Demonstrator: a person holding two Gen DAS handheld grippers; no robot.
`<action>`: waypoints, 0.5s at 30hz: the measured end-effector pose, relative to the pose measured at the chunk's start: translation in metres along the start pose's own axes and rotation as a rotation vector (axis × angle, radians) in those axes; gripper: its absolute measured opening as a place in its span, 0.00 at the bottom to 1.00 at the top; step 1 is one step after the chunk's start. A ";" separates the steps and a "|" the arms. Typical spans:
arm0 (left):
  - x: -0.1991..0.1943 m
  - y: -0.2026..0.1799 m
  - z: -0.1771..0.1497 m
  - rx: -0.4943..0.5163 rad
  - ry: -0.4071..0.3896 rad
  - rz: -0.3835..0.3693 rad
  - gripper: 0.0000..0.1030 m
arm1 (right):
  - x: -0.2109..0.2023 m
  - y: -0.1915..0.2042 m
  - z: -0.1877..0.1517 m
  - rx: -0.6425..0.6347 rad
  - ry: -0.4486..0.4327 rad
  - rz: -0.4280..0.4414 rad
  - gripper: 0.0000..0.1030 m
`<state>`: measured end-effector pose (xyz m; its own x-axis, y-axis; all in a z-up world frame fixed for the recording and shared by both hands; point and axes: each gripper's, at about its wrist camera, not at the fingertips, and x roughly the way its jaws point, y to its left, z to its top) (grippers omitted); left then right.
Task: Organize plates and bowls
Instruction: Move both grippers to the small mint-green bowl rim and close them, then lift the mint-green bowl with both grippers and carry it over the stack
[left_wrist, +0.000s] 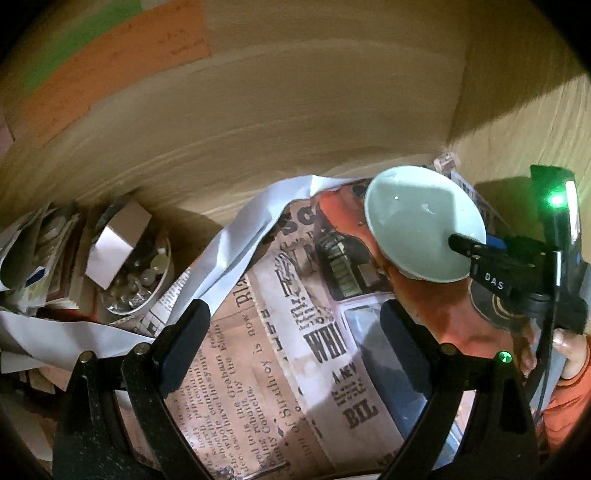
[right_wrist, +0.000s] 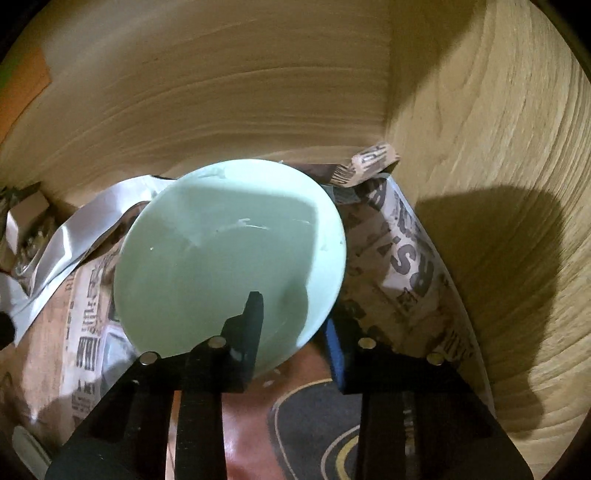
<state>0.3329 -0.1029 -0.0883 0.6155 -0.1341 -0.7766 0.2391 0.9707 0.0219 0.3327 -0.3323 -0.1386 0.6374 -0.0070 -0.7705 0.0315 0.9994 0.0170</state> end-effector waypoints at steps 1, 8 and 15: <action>0.002 -0.001 0.001 0.002 0.004 -0.001 0.92 | -0.003 0.003 -0.002 -0.012 0.000 0.018 0.25; 0.025 -0.005 0.009 -0.038 0.078 -0.022 0.92 | -0.018 0.021 -0.023 -0.085 -0.006 0.106 0.25; 0.048 -0.008 0.012 -0.040 0.148 0.000 0.82 | -0.028 0.038 -0.036 -0.158 -0.012 0.191 0.25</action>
<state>0.3701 -0.1194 -0.1182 0.4973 -0.1060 -0.8611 0.2073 0.9783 -0.0008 0.2880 -0.2933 -0.1397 0.6292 0.1829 -0.7554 -0.2103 0.9757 0.0612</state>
